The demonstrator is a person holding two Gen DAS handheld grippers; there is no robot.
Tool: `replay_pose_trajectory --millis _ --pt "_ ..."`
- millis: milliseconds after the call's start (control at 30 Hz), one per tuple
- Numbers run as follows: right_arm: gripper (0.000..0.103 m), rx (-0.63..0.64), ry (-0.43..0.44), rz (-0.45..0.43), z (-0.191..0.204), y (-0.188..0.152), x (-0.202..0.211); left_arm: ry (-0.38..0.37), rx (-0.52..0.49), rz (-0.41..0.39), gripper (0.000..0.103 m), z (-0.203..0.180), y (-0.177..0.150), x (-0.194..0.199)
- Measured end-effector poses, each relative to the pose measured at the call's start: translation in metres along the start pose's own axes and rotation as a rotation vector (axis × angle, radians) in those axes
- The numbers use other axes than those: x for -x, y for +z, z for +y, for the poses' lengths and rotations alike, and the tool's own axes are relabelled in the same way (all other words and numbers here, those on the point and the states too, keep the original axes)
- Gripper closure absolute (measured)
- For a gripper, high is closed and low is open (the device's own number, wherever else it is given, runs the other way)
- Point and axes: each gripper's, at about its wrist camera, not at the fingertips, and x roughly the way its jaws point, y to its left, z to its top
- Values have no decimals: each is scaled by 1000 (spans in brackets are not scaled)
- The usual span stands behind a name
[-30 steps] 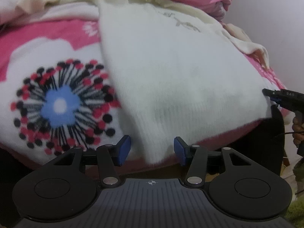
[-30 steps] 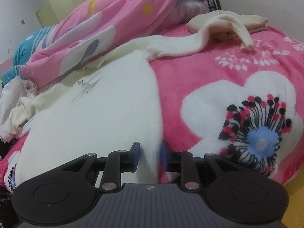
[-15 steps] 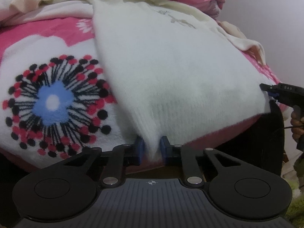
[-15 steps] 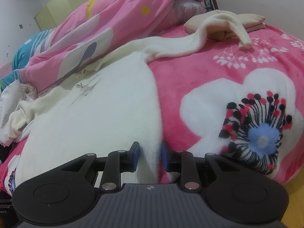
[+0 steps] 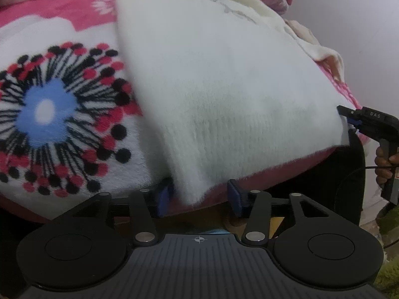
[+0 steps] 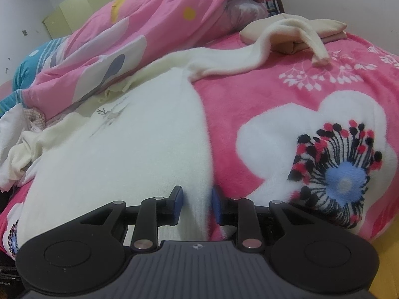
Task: Fold clothes
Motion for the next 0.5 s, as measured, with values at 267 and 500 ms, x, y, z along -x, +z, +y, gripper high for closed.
replay_pose_trajectory --millis 267,500 --pt "74 0 2 6 -1 2 0 -9 7 -7 56 0 -3 3" --pt "62 2 26 44 0 2 5 -12 46 -29 55 1 -6 4"
